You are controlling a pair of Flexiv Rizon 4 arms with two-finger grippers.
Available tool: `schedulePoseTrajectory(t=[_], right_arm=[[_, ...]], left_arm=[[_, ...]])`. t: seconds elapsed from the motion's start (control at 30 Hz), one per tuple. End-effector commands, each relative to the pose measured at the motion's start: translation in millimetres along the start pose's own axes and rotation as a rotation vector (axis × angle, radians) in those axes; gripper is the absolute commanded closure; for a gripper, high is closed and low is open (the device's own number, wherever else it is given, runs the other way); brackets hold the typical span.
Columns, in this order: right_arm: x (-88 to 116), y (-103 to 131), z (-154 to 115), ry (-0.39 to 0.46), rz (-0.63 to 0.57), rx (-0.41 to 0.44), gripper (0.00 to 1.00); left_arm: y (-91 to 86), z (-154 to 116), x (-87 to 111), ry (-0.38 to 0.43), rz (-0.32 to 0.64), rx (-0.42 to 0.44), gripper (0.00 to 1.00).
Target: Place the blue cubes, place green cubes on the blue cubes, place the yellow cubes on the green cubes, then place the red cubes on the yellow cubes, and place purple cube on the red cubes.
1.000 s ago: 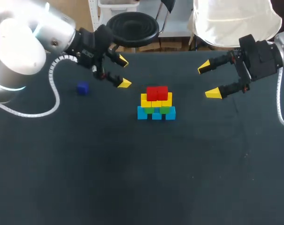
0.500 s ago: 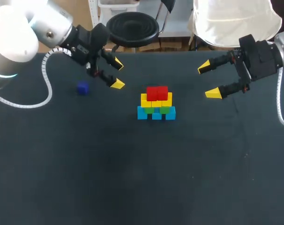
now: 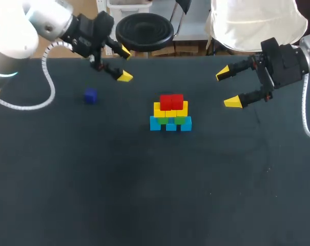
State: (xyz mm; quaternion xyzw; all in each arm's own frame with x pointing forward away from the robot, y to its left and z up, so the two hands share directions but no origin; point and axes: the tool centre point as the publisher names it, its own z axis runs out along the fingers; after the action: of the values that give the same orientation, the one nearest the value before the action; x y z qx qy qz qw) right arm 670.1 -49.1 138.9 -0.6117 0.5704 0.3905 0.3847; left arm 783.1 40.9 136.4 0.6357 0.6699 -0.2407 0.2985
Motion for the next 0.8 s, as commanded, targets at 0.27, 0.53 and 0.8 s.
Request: schedulePoseTrajectory(t=[0.27, 0.53, 0.8], right_arm=[[0.2, 0.7, 0.0, -0.001, -0.001, 0.002, 0.00], [0.2, 0.7, 0.0, -0.001, -0.001, 0.002, 0.00], [0.2, 0.7, 0.0, -0.001, -0.001, 0.002, 0.00]], left_arm=[[61.8, -28.5, 33.1, 0.101, 0.063, -0.014, 0.00], [74.0, -37.7, 63.0, 0.053, -0.044, 0.009, 0.00], [74.0, -37.7, 63.0, 0.053, -0.044, 0.009, 0.00]])
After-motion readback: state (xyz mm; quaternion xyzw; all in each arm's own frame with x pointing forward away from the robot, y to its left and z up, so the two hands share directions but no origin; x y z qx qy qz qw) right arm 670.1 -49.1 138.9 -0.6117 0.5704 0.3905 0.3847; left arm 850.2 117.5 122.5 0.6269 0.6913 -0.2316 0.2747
